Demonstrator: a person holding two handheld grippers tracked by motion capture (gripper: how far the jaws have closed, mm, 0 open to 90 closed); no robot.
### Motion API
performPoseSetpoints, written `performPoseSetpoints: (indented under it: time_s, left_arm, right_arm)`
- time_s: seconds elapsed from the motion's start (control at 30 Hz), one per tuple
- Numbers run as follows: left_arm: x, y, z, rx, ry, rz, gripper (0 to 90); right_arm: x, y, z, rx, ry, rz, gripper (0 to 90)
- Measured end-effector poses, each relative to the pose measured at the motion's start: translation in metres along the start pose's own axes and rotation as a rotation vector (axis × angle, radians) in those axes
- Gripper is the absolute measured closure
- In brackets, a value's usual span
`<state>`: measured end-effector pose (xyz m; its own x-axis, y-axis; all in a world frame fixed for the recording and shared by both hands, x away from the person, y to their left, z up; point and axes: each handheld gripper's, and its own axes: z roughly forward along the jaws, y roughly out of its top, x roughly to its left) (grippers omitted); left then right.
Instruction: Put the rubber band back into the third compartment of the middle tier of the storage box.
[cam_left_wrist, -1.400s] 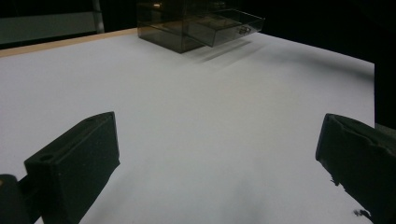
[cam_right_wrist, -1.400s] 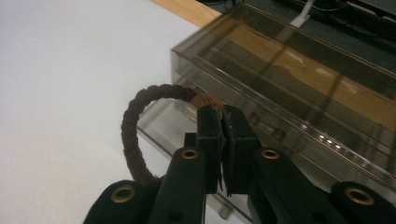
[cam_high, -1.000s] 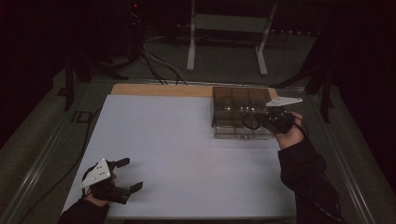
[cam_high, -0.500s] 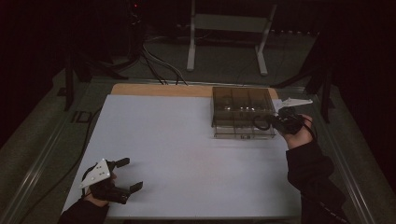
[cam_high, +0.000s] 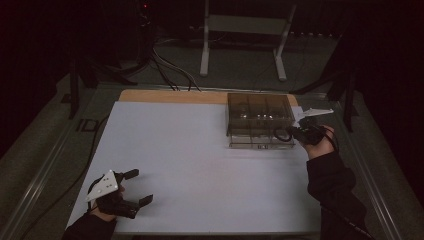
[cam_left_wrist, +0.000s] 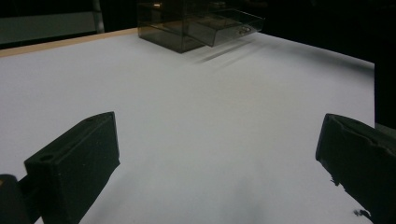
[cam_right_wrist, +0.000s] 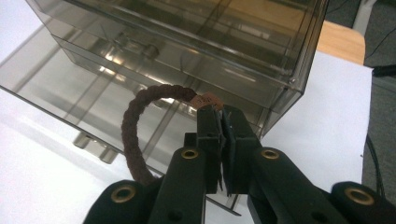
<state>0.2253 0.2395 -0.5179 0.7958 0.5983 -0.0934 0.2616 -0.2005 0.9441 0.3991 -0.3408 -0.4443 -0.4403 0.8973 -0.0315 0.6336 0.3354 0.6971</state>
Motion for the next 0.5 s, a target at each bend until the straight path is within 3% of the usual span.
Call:
performPoseSetpoints:
  time_s: [0.5]
  left_arm:
    - [0.000, 0.000, 0.000, 0.000, -0.001, 0.000, 0.3]
  right_arm:
    - [-0.006, -0.003, 0.021, 0.054, -0.023, 0.001, 86.4]
